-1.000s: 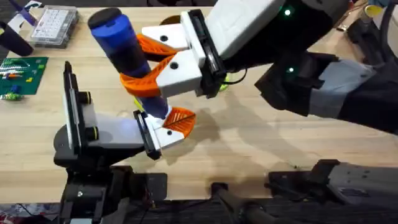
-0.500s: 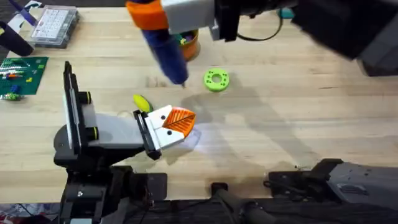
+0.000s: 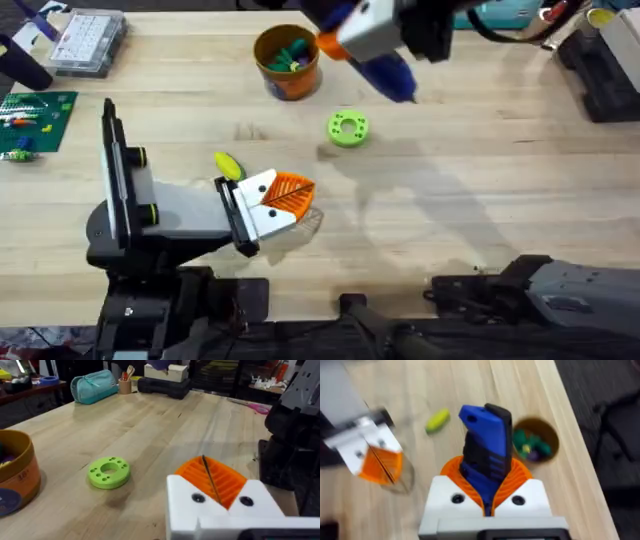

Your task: Pick up the gripper from the table and insert it into the empty holder that is missing its gripper. Then pick up a screw, insert it into the mounting hole, and use the screwdriver to tighten it. Finally, clean up the table by picking up the vegetable and placing it into the bucket.

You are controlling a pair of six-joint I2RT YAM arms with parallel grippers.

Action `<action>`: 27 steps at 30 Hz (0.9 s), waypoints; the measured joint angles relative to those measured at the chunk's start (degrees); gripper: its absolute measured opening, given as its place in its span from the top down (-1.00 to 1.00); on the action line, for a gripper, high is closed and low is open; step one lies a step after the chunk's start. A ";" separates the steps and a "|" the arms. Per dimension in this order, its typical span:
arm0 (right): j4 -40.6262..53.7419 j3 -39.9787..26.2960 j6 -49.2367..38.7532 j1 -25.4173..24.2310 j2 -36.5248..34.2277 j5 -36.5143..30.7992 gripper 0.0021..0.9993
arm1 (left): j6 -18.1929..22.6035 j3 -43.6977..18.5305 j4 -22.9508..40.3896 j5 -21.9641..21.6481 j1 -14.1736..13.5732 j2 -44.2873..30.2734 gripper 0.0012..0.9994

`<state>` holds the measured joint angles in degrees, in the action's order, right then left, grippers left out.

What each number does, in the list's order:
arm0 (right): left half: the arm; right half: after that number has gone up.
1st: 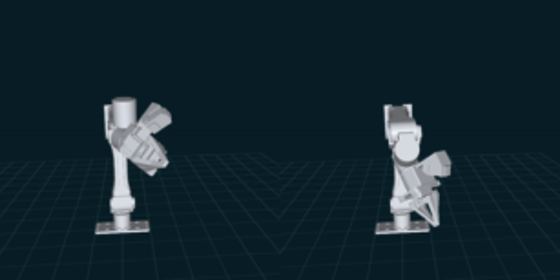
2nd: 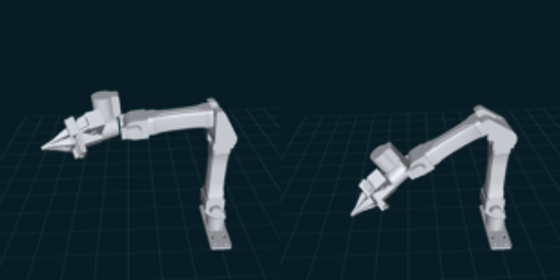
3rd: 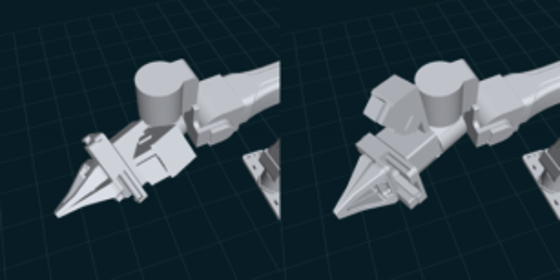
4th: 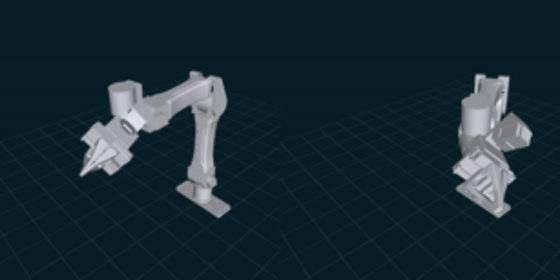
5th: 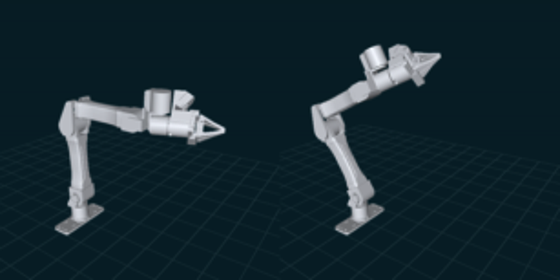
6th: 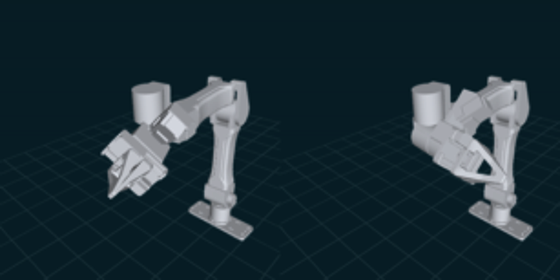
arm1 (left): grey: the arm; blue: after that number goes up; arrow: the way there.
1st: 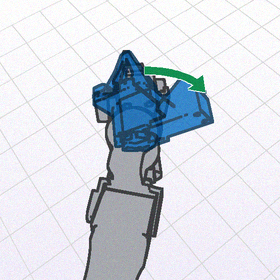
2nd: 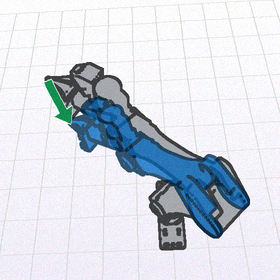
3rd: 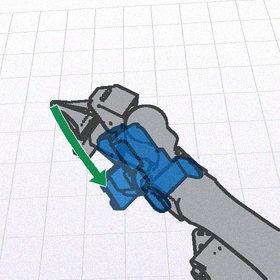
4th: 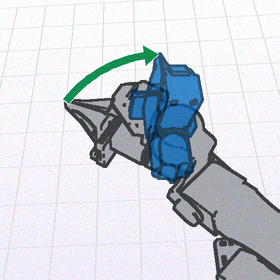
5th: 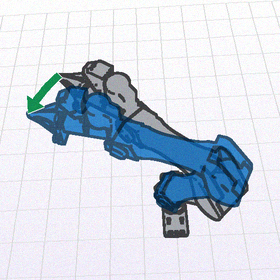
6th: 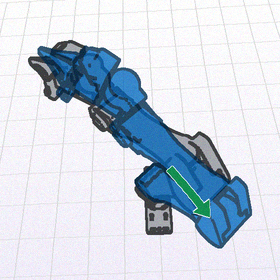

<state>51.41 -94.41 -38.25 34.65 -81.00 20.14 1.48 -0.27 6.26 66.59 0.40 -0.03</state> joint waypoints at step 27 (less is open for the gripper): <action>-1.74 13.77 -12.90 -15.11 -4.51 -25.11 0.91 | 0.02 0.00 -0.29 -2.48 0.00 0.00 0.97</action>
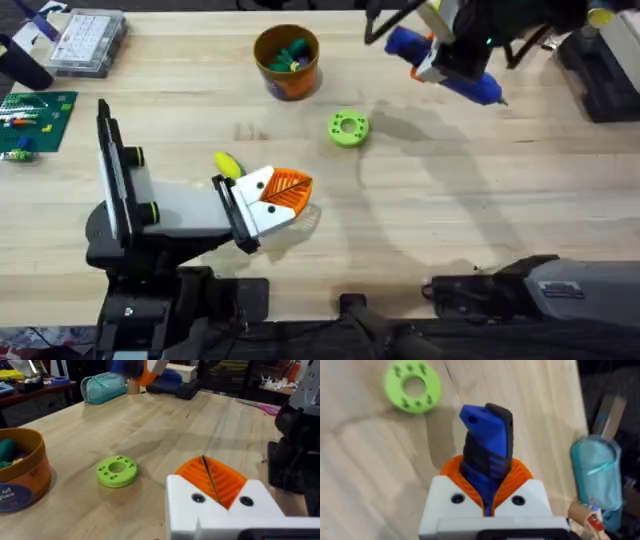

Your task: Pick up the gripper from the table and insert it into the empty holder that is missing its gripper. Then pick up a screw, insert it into the mounting hole, and use the screwdriver to tighten it. Finally, clean up the table by picking up the vegetable and placing it into the bucket.

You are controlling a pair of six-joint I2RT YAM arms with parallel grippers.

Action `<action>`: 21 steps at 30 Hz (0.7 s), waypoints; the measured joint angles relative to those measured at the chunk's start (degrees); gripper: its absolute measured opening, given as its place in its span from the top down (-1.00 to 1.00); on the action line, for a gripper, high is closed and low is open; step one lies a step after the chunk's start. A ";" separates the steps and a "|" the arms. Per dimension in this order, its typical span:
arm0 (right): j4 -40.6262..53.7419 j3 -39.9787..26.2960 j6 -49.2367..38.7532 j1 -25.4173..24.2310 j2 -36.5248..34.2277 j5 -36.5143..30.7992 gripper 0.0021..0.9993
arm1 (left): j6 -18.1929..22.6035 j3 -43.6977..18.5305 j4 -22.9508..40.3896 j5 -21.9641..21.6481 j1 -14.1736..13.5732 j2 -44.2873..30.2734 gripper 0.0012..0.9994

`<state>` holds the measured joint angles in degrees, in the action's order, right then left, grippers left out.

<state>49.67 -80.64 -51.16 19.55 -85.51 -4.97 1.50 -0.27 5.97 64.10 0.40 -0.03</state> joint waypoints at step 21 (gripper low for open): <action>-12.39 5.50 -10.62 -7.34 -22.94 -0.58 0.91 | 0.00 0.00 -0.24 -1.73 0.00 0.00 0.98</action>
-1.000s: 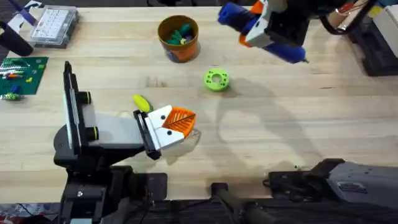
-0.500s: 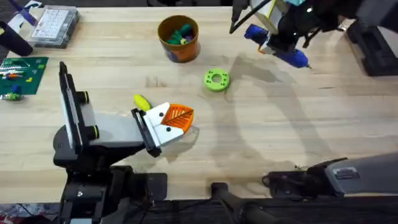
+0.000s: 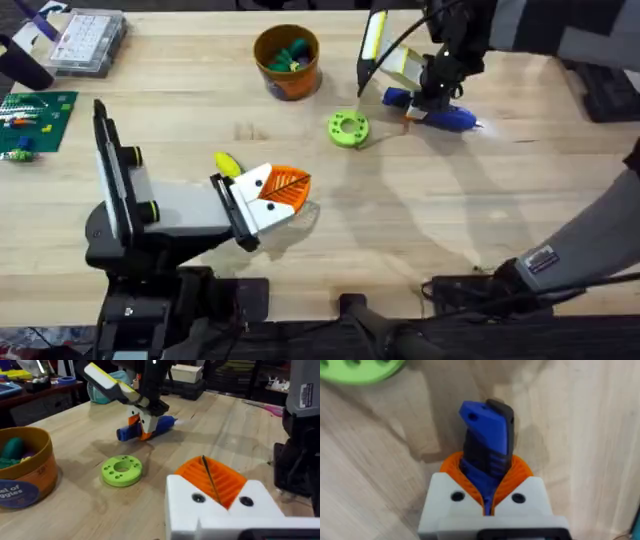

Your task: Pick up the gripper from the table and insert it into the empty holder that is missing its gripper. Then pick up a screw, insert it into the mounting hole, and use the screwdriver to tighten it. Finally, clean up the table by picking up the vegetable and placing it into the bucket.

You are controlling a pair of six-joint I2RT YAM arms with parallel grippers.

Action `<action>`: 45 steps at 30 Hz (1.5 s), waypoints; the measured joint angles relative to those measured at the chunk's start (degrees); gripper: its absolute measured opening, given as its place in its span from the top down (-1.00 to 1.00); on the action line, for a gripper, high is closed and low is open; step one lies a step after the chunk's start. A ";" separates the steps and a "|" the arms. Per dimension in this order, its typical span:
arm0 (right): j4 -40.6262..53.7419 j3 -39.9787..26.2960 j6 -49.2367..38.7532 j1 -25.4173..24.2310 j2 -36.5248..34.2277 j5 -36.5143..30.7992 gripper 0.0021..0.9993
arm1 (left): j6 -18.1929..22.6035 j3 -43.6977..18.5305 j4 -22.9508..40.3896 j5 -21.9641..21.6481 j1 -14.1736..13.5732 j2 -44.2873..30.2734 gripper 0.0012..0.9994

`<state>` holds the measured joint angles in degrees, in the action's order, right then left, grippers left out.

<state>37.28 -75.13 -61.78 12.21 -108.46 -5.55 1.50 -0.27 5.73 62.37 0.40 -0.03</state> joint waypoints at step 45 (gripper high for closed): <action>2.09 0.00 32.23 1.77 35.19 -2.13 -0.99 | -3.69 -29.41 20.06 -15.69 0.00 -20.69 -0.97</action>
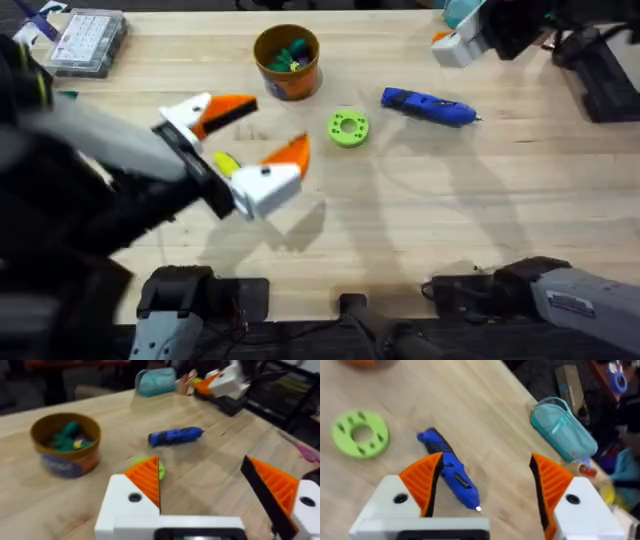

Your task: Pick up the gripper from the table and insert it into the empty holder that is missing its gripper. Then pick up a screw, insert it into the mounting hole, and use the screwdriver to tighten it. Finally, clean up the table by picking up the vegetable and placing it into the bucket.

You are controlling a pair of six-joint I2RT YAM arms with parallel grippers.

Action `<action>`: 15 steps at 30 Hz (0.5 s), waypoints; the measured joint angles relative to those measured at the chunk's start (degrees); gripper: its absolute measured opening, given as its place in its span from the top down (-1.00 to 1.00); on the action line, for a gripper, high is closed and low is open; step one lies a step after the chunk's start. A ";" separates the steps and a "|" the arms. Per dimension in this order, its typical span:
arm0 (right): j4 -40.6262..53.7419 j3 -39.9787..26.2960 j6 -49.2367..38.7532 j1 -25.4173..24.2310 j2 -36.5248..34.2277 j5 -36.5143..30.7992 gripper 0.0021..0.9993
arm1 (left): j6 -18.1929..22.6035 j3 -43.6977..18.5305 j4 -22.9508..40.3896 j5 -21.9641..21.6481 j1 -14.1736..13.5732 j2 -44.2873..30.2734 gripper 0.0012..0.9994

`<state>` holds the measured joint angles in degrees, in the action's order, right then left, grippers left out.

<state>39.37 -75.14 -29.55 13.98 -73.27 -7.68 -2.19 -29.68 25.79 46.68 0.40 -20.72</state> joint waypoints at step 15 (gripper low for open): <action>16.72 -0.01 26.57 0.00 4.32 0.12 -0.99 | 5.24 -21.78 28.39 -24.04 0.00 -18.28 -0.97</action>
<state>56.09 -75.15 -2.97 13.98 -68.95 -7.56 3.05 -51.46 54.19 22.64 0.40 -39.00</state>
